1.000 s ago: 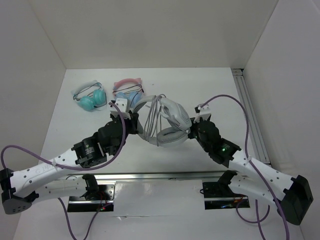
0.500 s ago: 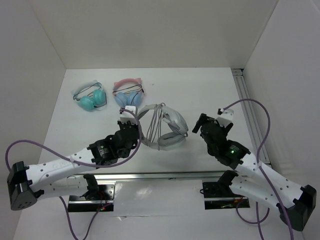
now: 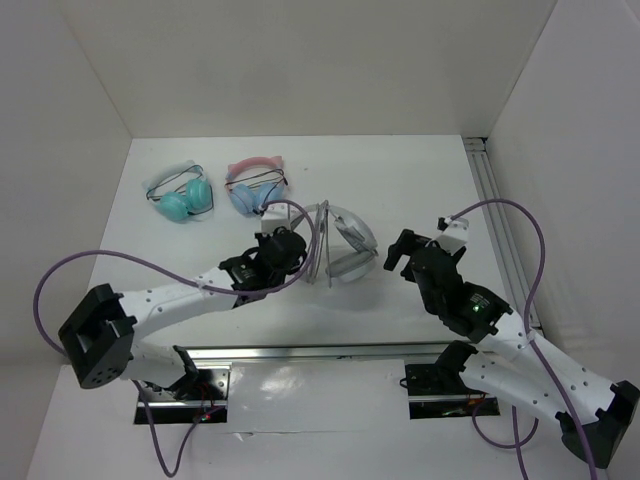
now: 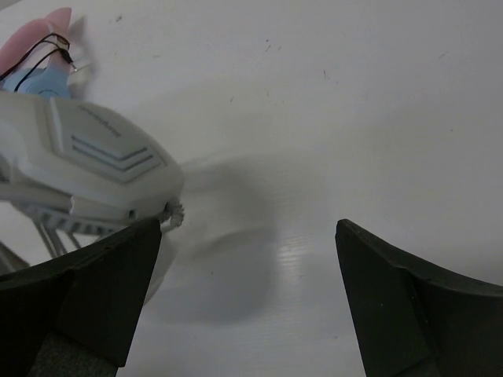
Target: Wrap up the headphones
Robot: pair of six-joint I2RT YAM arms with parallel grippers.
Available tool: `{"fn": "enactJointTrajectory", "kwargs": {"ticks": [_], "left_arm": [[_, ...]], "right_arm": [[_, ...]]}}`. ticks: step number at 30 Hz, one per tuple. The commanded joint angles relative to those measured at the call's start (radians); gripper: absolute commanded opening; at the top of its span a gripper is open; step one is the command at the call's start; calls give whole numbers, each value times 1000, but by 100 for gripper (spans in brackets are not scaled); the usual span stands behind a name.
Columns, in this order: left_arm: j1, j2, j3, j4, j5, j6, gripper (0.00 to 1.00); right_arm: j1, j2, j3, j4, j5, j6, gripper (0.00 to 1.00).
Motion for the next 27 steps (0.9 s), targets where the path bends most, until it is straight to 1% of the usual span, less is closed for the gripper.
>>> {"fn": "enactJointTrajectory", "kwargs": {"ticks": [1, 3, 4, 7, 8, 11, 12, 14, 16, 19, 20, 21, 27], "left_arm": [[46, 59, 104, 153, 60, -111, 0], [75, 108, 130, 163, 86, -111, 0], [85, 158, 163, 172, 98, -111, 0], [128, 232, 228, 172, 155, -122, 0], [139, 279, 245, 172, 179, -122, 0], [165, 358, 334, 182, 207, -122, 0], [174, 408, 360, 172, 216, -110, 0], [175, 453, 437, 161, 230, -110, 0], [205, 519, 487, 121, 253, -120, 0], [243, 591, 601, 54, 311, -142, 0], [244, 634, 647, 54, 323, -142, 0], [257, 652, 665, 43, 324, -142, 0], [257, 746, 773, 54, 334, -119, 0]], "right_arm": [[6, -6, 40, -24, -41, 4, 99], [6, -6, 51, -24, -50, -7, 99], [6, 3, 51, -24, -64, -7, 99], [6, 3, 60, -24, -73, -19, 99], [6, 3, 60, -24, -73, -19, 99], [6, 3, 60, -14, -83, -28, 99], [6, 3, 60, -14, -92, -28, 99], [6, 3, 60, 0, -92, -28, 99], [6, 3, 60, 12, -92, -39, 99], [6, -17, 51, 28, -103, -48, 99], [6, -17, 51, 38, -116, -48, 99], [6, -26, 51, 39, -116, -48, 99], [6, -8, 42, 60, -104, -81, 99]]}}
